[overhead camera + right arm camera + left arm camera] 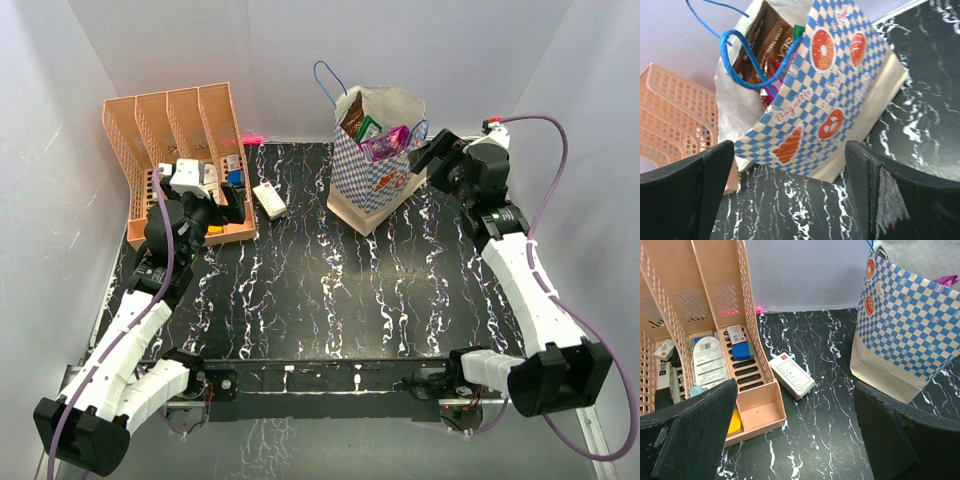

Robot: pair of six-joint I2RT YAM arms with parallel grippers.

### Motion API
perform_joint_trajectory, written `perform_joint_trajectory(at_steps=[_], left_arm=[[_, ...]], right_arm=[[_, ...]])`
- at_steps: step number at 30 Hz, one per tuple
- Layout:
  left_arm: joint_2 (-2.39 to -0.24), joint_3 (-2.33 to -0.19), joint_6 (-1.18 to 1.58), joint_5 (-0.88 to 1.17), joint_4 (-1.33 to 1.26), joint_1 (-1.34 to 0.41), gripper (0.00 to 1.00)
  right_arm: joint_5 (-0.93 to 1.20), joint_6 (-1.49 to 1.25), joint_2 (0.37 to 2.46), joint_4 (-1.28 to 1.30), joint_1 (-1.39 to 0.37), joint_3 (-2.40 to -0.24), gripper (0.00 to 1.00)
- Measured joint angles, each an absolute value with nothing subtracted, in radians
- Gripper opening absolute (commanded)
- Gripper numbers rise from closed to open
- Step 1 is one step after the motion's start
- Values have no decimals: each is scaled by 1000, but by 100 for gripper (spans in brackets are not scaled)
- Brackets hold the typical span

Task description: Take the snacks out of the paper bag

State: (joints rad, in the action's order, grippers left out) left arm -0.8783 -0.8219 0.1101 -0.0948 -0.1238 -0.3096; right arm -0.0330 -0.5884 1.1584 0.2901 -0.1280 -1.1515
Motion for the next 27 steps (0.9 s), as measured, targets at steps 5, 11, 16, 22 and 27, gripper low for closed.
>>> perform_joint_trajectory(at_steps=[5, 11, 16, 22, 27], left_arm=[[-900, -822, 100, -70, -128, -314, 98], [-903, -822, 91, -61, -136, -317, 98], [-911, -822, 89, -58, -136, -317, 98], [-912, -822, 89, -59, -144, -317, 98], [-913, -822, 86, -60, -150, -317, 98]], right_arm=[[46, -635, 1251, 197, -128, -1179, 85], [105, -682, 1332, 77, -128, -1237, 74], [104, -710, 1388, 11, -127, -1289, 67], [81, -740, 1437, -20, -121, -1309, 61], [81, -759, 1447, -20, -115, -1309, 63]])
